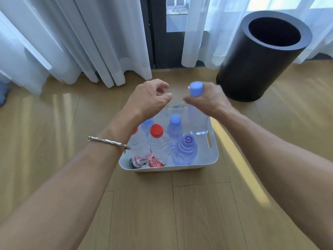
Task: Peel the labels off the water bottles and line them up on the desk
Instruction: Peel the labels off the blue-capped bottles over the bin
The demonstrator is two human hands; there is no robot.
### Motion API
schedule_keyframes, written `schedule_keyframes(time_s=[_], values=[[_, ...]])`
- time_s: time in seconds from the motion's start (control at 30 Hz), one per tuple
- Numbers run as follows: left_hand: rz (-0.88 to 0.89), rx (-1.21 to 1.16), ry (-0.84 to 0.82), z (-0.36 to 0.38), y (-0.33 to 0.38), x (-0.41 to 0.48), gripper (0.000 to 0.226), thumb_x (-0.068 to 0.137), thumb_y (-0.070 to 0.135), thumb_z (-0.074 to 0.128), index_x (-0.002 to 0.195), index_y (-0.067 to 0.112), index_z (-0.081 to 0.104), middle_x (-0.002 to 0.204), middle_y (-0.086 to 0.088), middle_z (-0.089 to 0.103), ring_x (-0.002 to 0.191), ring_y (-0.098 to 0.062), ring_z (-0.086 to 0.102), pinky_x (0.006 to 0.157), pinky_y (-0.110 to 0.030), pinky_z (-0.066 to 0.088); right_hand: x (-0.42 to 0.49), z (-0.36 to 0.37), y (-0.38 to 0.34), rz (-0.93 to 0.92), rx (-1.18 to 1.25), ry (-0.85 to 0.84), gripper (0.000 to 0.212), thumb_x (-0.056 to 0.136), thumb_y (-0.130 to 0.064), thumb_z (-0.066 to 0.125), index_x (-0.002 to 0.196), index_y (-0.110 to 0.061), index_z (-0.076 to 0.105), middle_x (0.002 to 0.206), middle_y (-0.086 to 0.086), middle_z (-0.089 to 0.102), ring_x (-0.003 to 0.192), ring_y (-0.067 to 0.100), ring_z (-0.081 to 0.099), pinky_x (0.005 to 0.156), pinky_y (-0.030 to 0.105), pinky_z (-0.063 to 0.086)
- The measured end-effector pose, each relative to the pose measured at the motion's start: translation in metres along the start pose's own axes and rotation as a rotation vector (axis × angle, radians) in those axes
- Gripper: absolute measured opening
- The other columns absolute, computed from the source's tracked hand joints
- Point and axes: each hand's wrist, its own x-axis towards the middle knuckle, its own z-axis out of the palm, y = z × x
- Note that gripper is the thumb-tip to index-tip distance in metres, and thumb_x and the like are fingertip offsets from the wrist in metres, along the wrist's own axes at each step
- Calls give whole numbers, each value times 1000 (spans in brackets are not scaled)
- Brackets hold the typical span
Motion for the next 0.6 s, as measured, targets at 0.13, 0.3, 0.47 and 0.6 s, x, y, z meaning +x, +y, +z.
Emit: schedule_keyframes(time_s=[0.13,0.3,0.47,0.6], values=[[-55,58,-48,2,-14,-1,32,92,32,58,122,20,61,117,2,65,101,-12,59,83,-23,43,-9,25,28,105,53,-103,35,74,-43,72,70,-14,52,70,0,53,61,18,45,51,28,35],[-64,75,-41,-1,-21,-4,28,95,25,52,120,20,63,115,2,66,96,-10,58,80,-20,41,-9,32,37,99,65,-187,30,72,-39,76,80,-17,57,83,2,61,70,17,53,59,29,41],[-35,99,-106,5,-23,-6,28,97,23,49,122,19,62,120,-1,65,97,-11,56,80,-22,43,-8,38,44,106,2,-275,38,73,-35,74,106,-23,61,104,5,61,86,20,57,68,28,47],[-48,119,-92,3,-29,-8,28,97,24,49,122,20,62,121,-1,65,95,-11,55,78,-23,42,-8,32,42,83,14,-301,49,76,-38,73,120,-23,58,115,3,57,97,19,54,76,29,43]])
